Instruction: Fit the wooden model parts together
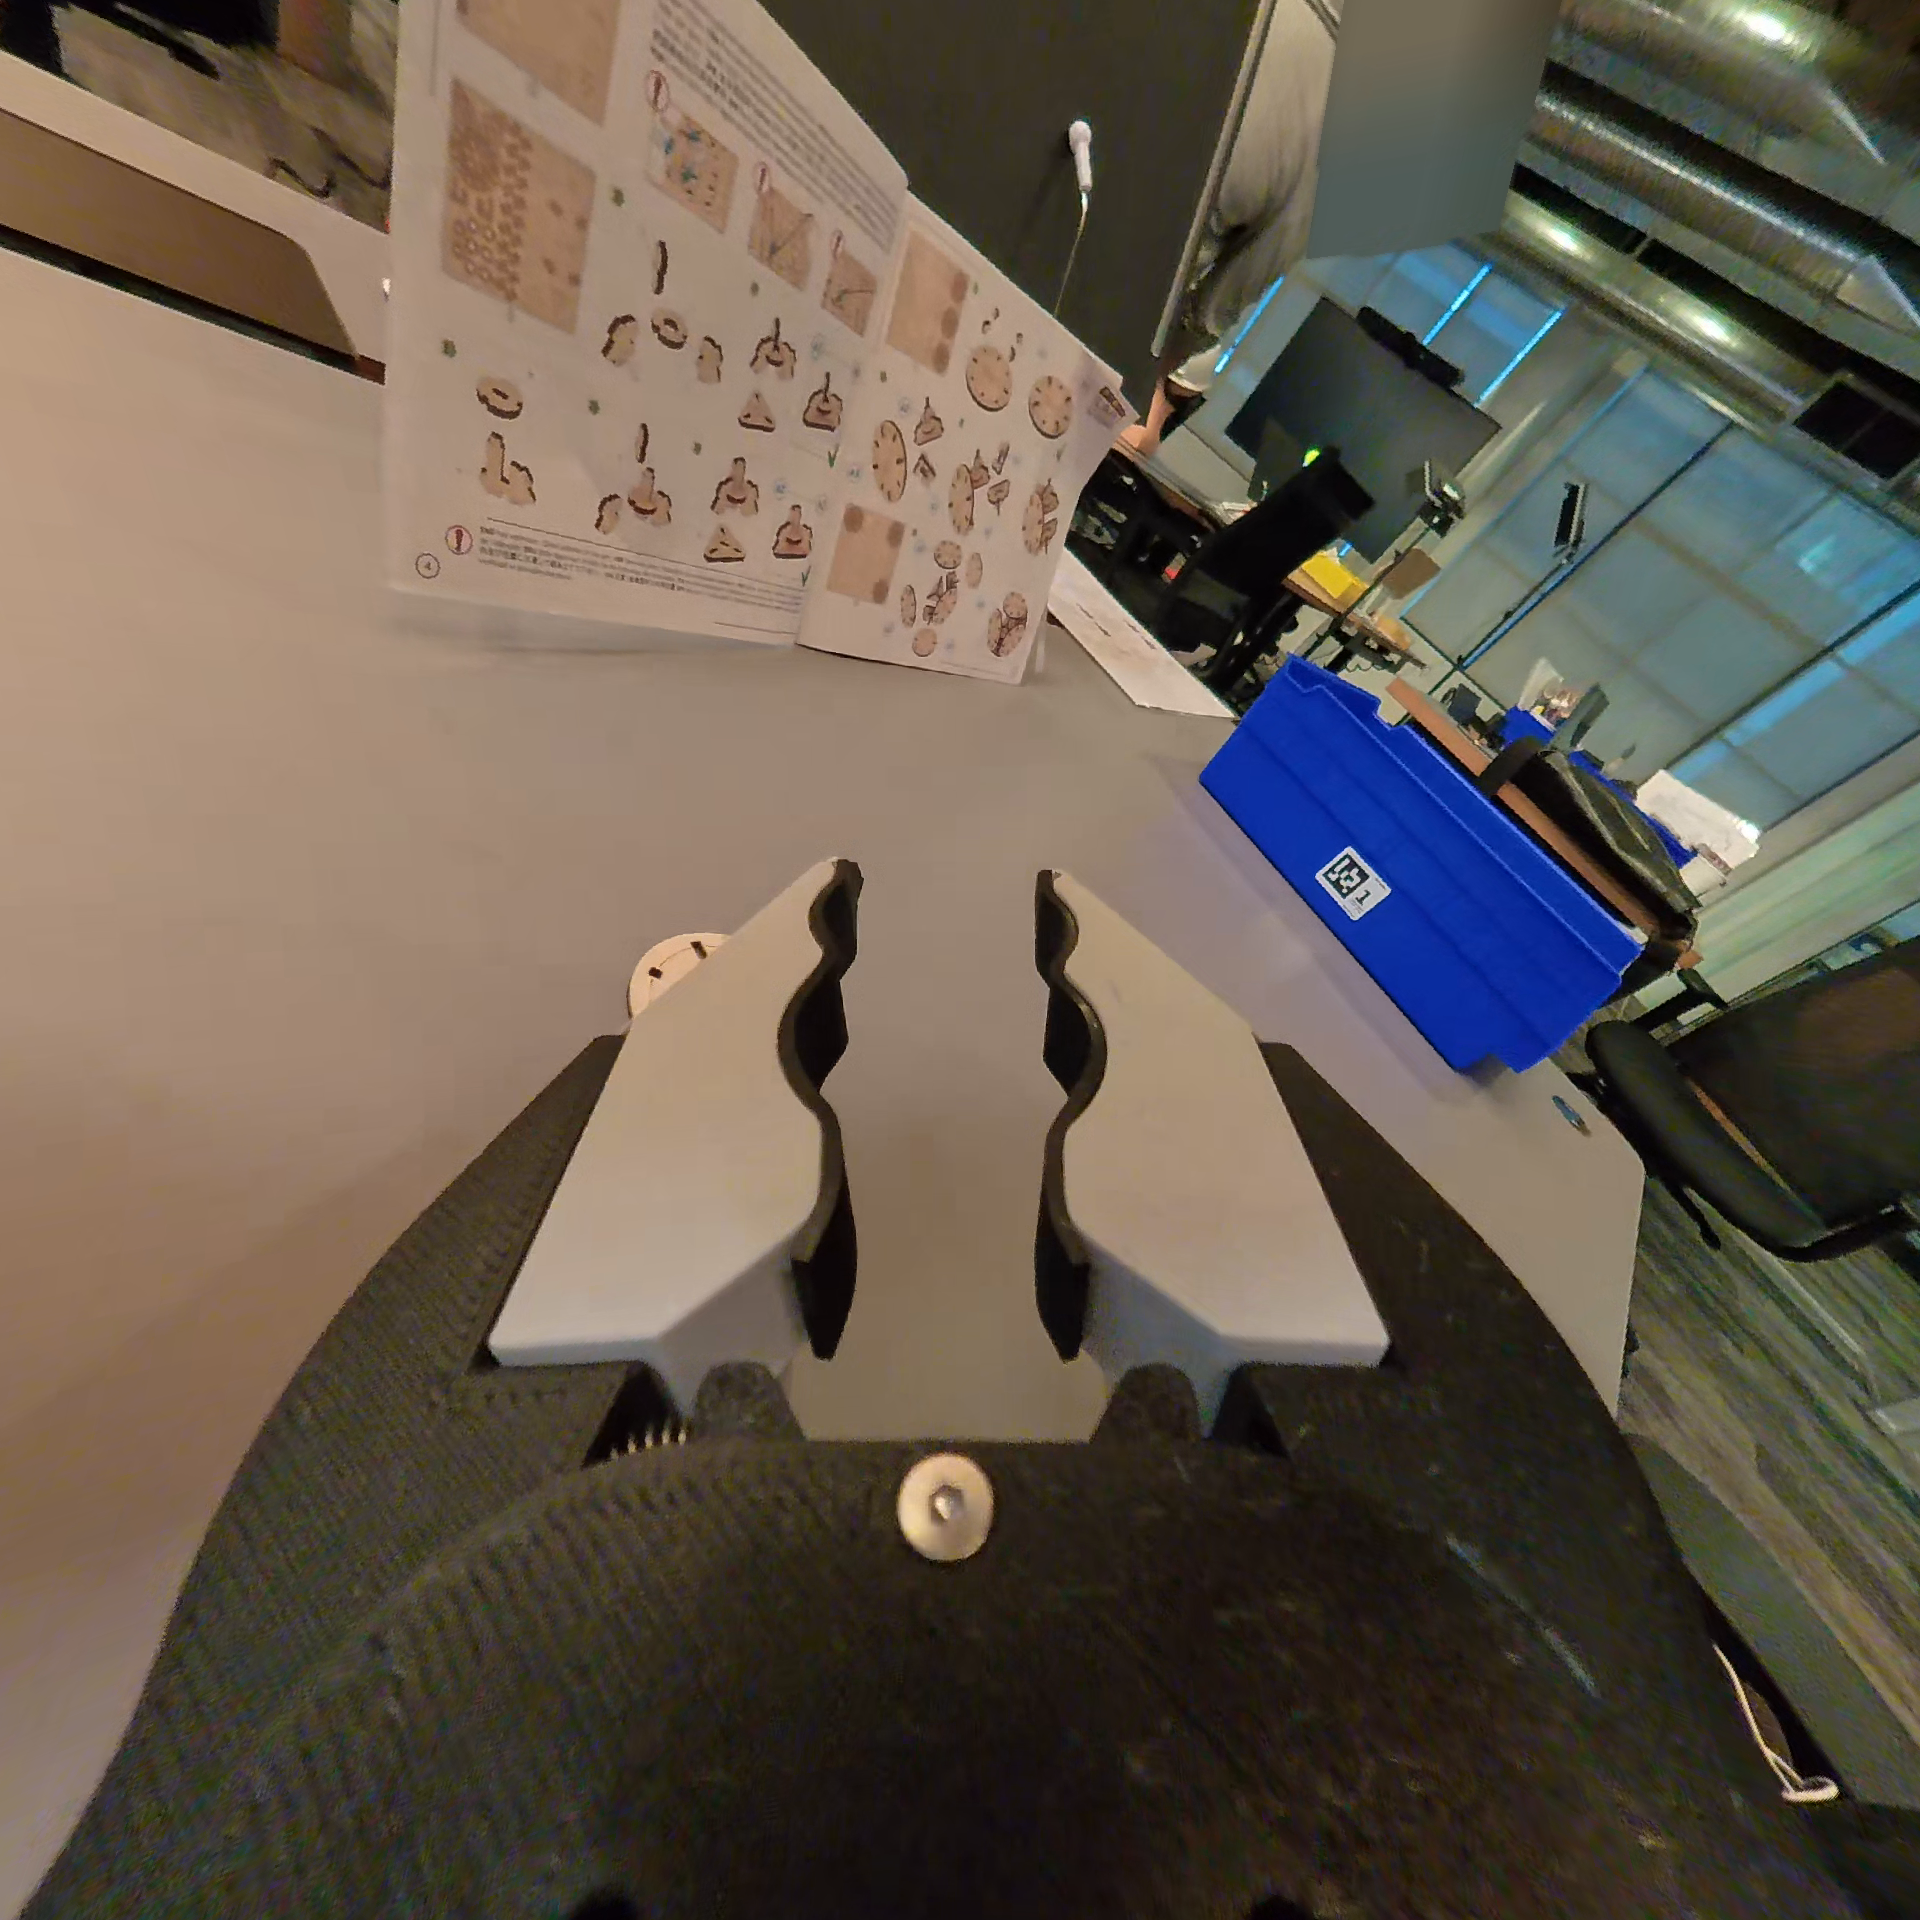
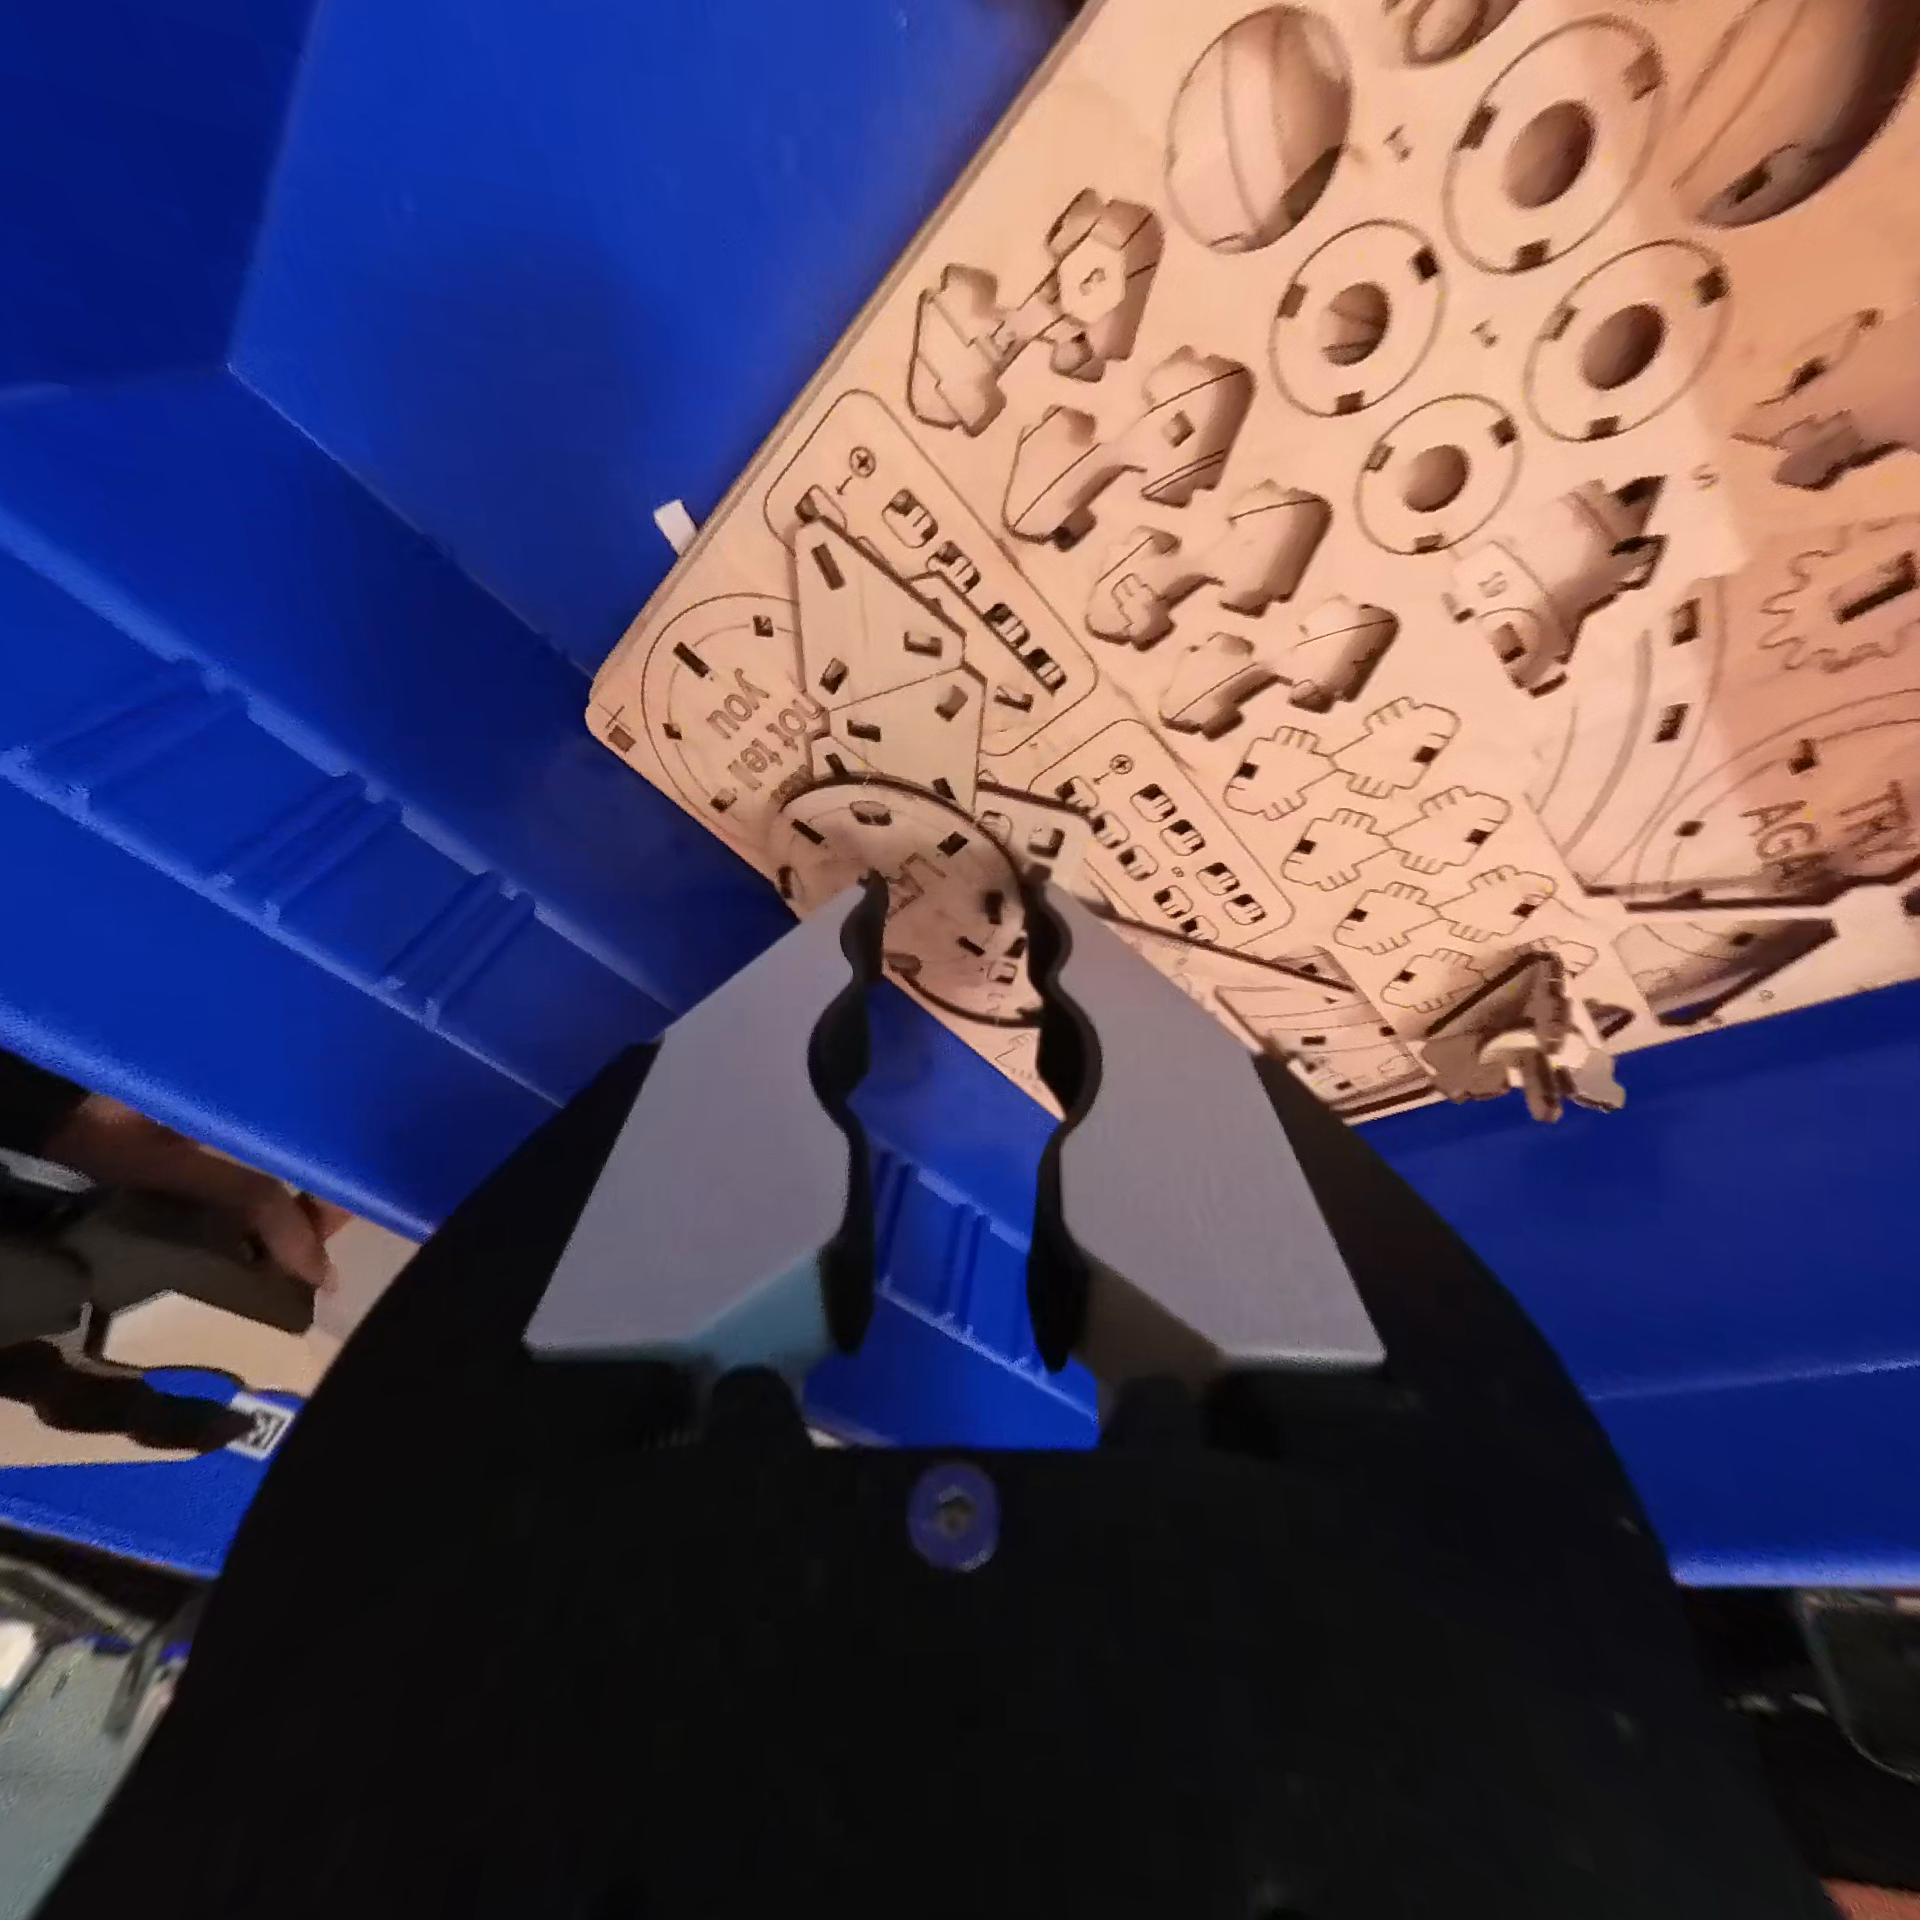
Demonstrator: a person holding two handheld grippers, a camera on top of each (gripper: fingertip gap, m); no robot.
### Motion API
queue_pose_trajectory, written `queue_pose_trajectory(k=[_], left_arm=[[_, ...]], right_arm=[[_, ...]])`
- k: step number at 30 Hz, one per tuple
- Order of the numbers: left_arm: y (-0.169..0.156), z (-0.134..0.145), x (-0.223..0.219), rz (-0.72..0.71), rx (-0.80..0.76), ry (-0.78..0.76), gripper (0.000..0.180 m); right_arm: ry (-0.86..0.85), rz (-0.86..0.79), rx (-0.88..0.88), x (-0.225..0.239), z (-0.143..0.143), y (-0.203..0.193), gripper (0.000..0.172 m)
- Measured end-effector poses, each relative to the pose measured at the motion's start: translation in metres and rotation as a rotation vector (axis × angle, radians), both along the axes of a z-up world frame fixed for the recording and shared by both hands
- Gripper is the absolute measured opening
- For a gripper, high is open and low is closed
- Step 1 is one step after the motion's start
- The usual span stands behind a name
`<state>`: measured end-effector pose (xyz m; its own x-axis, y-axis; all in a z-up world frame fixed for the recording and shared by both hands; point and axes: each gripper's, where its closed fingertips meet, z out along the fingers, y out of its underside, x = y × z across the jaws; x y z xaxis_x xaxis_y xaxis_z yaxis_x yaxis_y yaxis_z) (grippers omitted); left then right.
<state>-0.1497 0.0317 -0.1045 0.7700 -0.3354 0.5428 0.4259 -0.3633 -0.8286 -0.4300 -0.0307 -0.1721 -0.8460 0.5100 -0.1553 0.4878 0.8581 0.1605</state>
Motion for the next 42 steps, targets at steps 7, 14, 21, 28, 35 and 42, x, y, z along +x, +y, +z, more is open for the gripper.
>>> queue_pose_trajectory(k=[7,14,21,28,35,42], left_arm=[[0.0,-0.001,0.003,-0.012,-0.007,0.002,0.034],[0.0,-0.006,0.007,-0.025,-0.024,0.021,0.036],[-0.001,-0.008,0.014,-0.059,-0.036,0.016,0.037],[-0.001,-0.01,0.017,-0.072,-0.045,0.029,0.037],[-0.001,-0.01,0.018,-0.077,-0.05,0.03,0.036],[0.0,-0.011,0.019,-0.077,-0.054,0.039,0.036]], right_arm=[[0.01,0.02,0.033,-0.002,0.014,0.0,0.009],[-0.044,0.075,0.051,0.012,0.031,-0.008,0.004],[-0.009,0.191,0.149,0.009,0.028,-0.015,0.004],[-0.139,0.121,0.267,0.023,0.035,-0.002,0.004],[0.047,0.364,0.437,0.007,0.02,0.033,0.003],[0.138,0.297,0.32,-0.001,0.021,0.019,0.042]])
